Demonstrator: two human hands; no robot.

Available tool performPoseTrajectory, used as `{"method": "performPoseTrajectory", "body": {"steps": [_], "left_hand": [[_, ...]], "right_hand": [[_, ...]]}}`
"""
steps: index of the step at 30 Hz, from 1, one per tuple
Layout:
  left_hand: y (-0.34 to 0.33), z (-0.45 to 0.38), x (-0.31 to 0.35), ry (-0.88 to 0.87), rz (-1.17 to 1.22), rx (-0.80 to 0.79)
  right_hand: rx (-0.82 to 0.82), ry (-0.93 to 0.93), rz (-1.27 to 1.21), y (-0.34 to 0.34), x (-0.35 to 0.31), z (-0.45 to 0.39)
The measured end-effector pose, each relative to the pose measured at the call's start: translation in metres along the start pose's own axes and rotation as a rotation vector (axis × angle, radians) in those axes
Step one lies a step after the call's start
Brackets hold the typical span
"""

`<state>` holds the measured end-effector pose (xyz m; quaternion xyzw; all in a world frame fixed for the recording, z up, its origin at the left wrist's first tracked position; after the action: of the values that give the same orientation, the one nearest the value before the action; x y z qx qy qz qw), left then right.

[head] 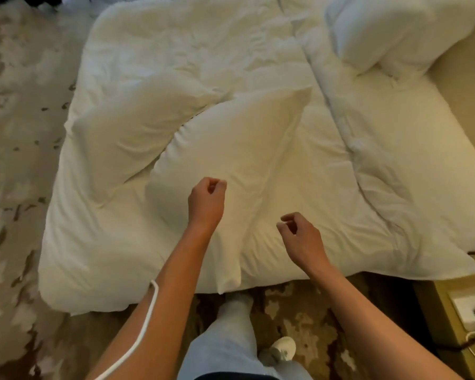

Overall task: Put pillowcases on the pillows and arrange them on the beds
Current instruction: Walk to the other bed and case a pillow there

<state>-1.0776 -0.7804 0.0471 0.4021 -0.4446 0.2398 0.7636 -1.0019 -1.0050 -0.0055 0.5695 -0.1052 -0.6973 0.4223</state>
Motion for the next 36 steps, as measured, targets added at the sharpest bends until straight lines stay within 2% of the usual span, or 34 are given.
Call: {"method": "performPoseTrajectory", "body": {"steps": [6, 8, 10, 14, 18, 24, 26, 31, 36], "left_hand": [[-0.029, -0.108, -0.017, -0.032, -0.205, 0.04], [-0.042, -0.132, -0.031, -0.045, -0.329, -0.019], [-0.066, -0.212, -0.065, 0.01, -0.541, -0.089], [-0.074, -0.229, -0.088, -0.042, -0.73, -0.163], [-0.062, -0.225, -0.111, -0.078, -0.728, -0.232], [-0.058, -0.23, -0.117, -0.113, -0.673, -0.269], [-0.057, -0.227, -0.116, -0.109, -0.692, -0.271], [-0.066, -0.193, -0.087, -0.107, -0.651, -0.416], [-0.09, -0.15, -0.02, -0.107, -0.527, -0.491]], "right_hand": [[0.034, -0.062, -0.001, -0.068, -0.047, -0.101], [0.012, -0.115, 0.01, -0.088, -0.049, -0.127], [-0.012, -0.259, -0.004, -0.149, -0.046, -0.201], [-0.037, -0.394, -0.118, -0.167, -0.036, -0.235], [0.026, -0.496, -0.146, -0.177, -0.03, -0.234], [0.199, -0.421, -0.255, -0.189, -0.038, -0.231], [0.212, -0.335, -0.232, -0.178, -0.042, -0.238], [0.248, -0.105, -0.095, -0.095, -0.058, -0.231], [0.306, 0.13, 0.0, 0.01, -0.117, -0.221]]}}
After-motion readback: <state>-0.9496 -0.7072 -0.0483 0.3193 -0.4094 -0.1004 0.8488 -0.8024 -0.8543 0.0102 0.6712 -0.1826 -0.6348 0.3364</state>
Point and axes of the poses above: each hand's wrist, its own z-axis away from the middle knuckle, its own y-axis out of the back of the hand, x = y × z, the point moved 2 cm from there along -z, towards the middle knuckle, and after that the axes turned 5 degrees about x, right-handed, at the moved point
